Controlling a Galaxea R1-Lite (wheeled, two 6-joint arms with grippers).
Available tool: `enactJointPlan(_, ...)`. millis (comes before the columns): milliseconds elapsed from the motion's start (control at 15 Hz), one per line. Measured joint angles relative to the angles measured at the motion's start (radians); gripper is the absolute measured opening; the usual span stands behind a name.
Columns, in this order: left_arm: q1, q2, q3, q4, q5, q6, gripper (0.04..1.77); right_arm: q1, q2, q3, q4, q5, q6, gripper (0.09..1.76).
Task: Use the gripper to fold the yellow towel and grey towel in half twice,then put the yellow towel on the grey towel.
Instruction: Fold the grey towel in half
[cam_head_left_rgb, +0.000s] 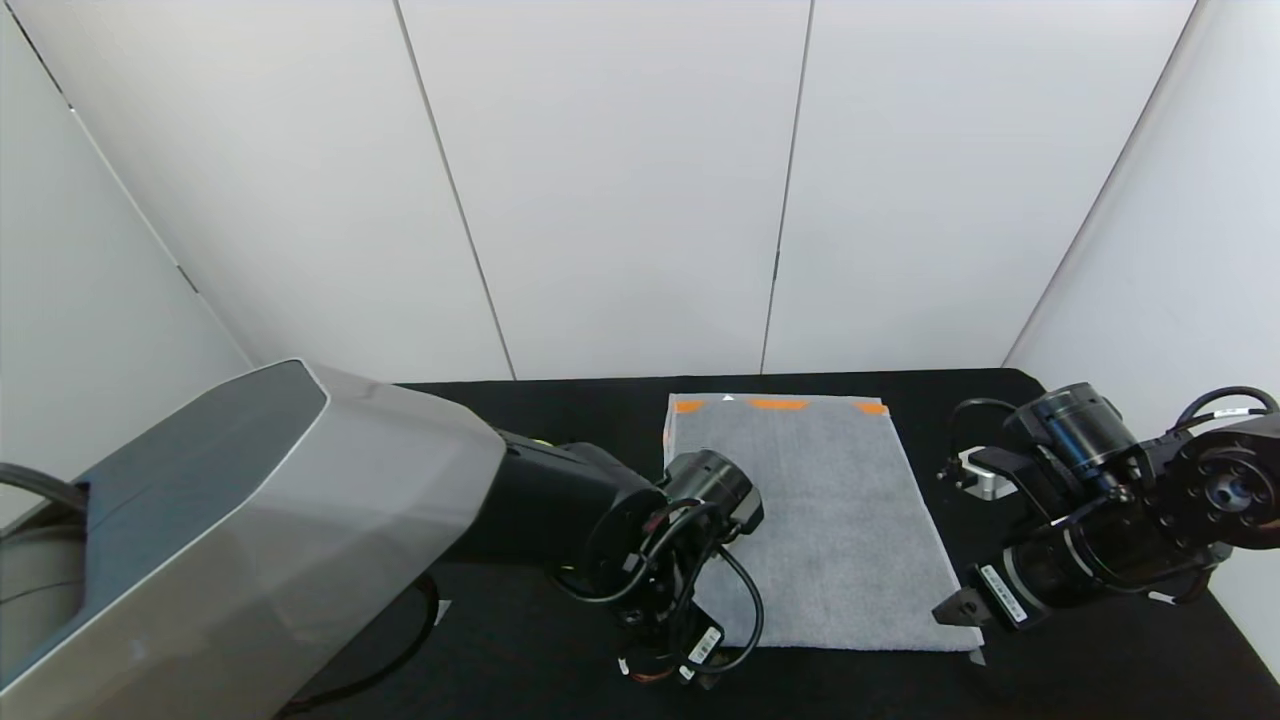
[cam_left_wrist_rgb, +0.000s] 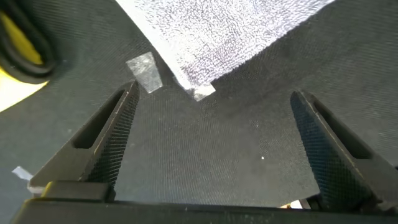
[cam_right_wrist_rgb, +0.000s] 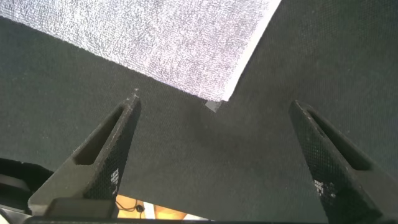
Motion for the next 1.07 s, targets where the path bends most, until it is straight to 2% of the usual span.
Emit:
enactJointPlan(733, 0.005, 0.056, -0.024, -0.008, 0.0, -0.003, 1.72, 0.002, 0.002, -0.001, 0.0, 0.001, 0.0, 1.71)
enactJointPlan(933, 0.006, 0.069, -0.029, -0.009, 0.0, -0.003, 1.23, 0.002, 0.002, -0.001, 0.0, 0.001, 0.0, 1.71)
enactJointPlan(1067, 0.008, 0.069, -0.031, -0.007, 0.0, -0.003, 0.96, 0.002, 0.002, 0.0, 0.0, 0.003, 0.0, 1.71)
